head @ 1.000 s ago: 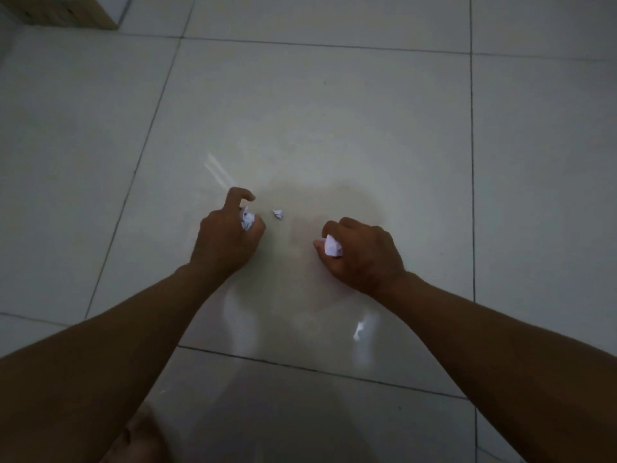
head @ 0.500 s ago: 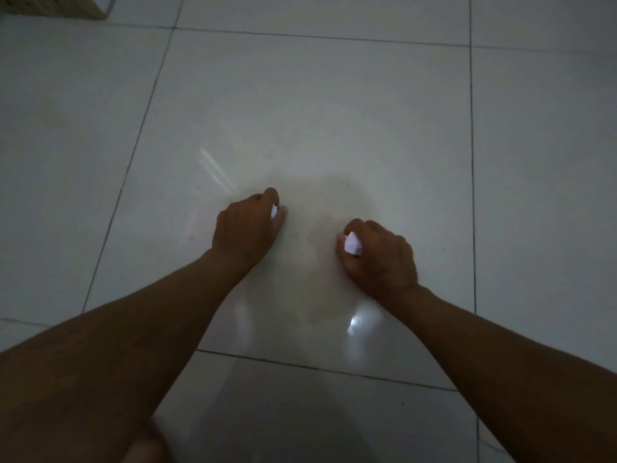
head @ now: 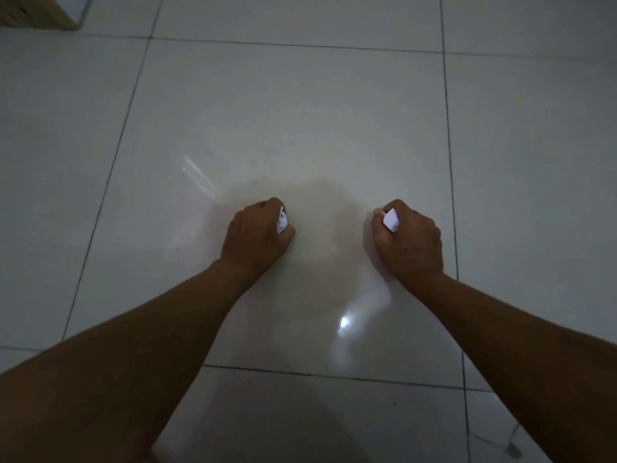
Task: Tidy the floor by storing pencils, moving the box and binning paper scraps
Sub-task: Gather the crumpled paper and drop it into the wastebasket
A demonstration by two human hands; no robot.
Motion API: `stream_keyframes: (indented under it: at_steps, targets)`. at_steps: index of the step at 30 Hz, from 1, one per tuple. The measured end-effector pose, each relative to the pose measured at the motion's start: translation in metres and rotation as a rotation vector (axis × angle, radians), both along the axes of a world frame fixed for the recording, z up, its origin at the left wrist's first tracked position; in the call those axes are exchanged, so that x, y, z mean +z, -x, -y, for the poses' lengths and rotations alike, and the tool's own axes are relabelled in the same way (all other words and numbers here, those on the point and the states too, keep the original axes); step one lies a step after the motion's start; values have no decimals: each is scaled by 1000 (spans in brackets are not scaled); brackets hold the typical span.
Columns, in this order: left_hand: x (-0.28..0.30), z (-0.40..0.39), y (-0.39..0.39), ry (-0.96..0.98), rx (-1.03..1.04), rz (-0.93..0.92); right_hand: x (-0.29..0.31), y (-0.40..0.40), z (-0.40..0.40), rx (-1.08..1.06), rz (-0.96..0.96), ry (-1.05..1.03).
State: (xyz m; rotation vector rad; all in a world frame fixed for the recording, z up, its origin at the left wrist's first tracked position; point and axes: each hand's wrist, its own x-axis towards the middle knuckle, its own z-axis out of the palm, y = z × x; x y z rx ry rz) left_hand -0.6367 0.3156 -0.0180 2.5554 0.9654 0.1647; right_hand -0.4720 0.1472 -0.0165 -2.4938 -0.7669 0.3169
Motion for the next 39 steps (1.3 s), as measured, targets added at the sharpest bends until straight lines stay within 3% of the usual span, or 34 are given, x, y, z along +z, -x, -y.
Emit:
stream_keyframes:
  at_steps: [8, 18, 30, 39]
  targets:
    - [88, 22, -42, 60, -151, 11, 78, 9, 47, -89, 3, 80]
    - [324, 70, -113, 115, -413, -35, 314, -17, 122, -308, 6, 79]
    - [626, 249, -282, 69, -764, 49, 620, -121, 274, -565, 126, 20]
    - [770, 402, -370, 27, -942, 170, 757, -172, 413, -718, 230, 7]
